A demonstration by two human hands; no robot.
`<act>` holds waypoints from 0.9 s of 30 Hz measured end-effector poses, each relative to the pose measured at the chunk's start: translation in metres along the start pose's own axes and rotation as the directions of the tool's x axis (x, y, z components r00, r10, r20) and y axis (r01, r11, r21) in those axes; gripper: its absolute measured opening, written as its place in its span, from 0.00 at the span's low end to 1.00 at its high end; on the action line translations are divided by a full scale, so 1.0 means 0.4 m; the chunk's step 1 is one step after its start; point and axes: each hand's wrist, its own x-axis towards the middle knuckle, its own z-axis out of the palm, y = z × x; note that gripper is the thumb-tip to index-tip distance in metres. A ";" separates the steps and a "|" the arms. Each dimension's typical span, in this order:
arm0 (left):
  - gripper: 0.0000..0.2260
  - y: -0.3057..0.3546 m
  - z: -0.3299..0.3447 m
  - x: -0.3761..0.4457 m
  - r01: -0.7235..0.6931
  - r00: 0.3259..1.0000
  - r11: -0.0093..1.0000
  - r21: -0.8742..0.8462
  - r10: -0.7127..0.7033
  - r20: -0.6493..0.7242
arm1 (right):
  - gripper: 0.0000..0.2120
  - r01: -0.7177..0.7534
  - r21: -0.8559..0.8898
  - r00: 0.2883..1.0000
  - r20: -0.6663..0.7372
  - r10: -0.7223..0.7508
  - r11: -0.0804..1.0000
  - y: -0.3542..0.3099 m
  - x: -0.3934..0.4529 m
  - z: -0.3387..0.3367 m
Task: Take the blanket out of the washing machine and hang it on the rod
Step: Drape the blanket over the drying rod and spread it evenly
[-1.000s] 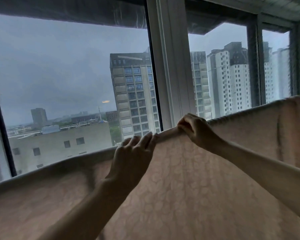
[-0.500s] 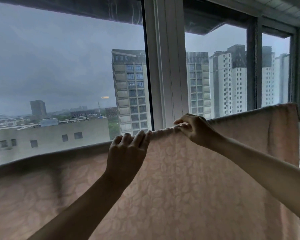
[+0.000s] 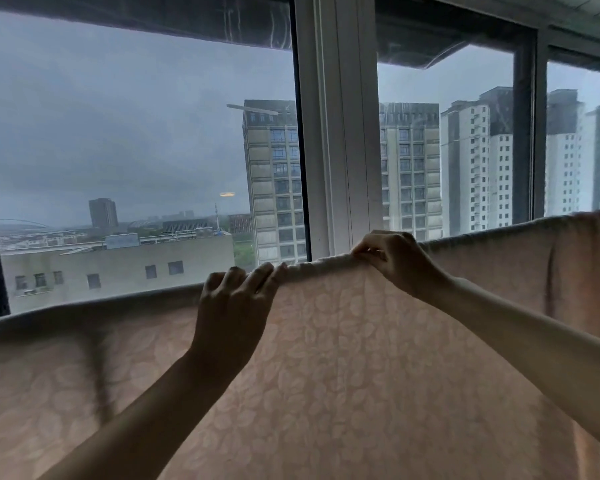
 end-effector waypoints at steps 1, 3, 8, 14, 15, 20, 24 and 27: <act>0.20 0.004 -0.001 0.001 0.004 1.000 1.000 0.005 -0.004 0.006 | 0.05 0.013 -0.049 0.999 -0.031 -0.014 0.999 0.001 -0.001 0.002; 0.20 0.014 -0.006 0.004 0.016 1.000 1.000 0.021 -0.016 0.021 | 0.04 0.024 -0.121 0.996 -0.081 -0.034 0.992 0.005 0.001 0.001; 0.20 0.065 -0.017 0.033 -0.016 0.996 0.997 0.070 0.010 0.090 | 0.03 -0.011 -0.089 0.989 -0.148 -0.002 0.996 0.039 -0.011 -0.013; 0.22 0.154 0.025 0.104 -0.123 0.985 0.989 0.076 0.113 0.131 | 0.02 0.016 -0.060 0.993 -0.112 -0.022 0.998 0.066 -0.028 -0.010; 0.23 0.167 0.038 0.115 -0.136 0.984 0.987 0.087 0.124 0.126 | 0.02 0.022 -0.059 0.994 -0.107 -0.028 0.998 0.068 -0.027 -0.010; 0.20 0.224 0.101 0.145 -0.120 0.993 0.986 0.116 0.116 0.039 | 0.02 0.074 -0.013 0.995 -0.060 -0.075 0.997 0.080 -0.023 -0.011; 0.21 0.226 0.130 0.137 -0.058 0.997 0.993 0.102 0.062 -0.035 | 0.09 -0.031 0.047 0.997 -0.063 0.034 0.998 0.143 -0.039 -0.030; 0.22 0.226 0.141 0.129 -0.032 0.998 0.993 0.114 0.038 -0.048 | 0.09 -0.040 0.040 0.999 -0.007 0.041 0.998 0.178 -0.046 -0.041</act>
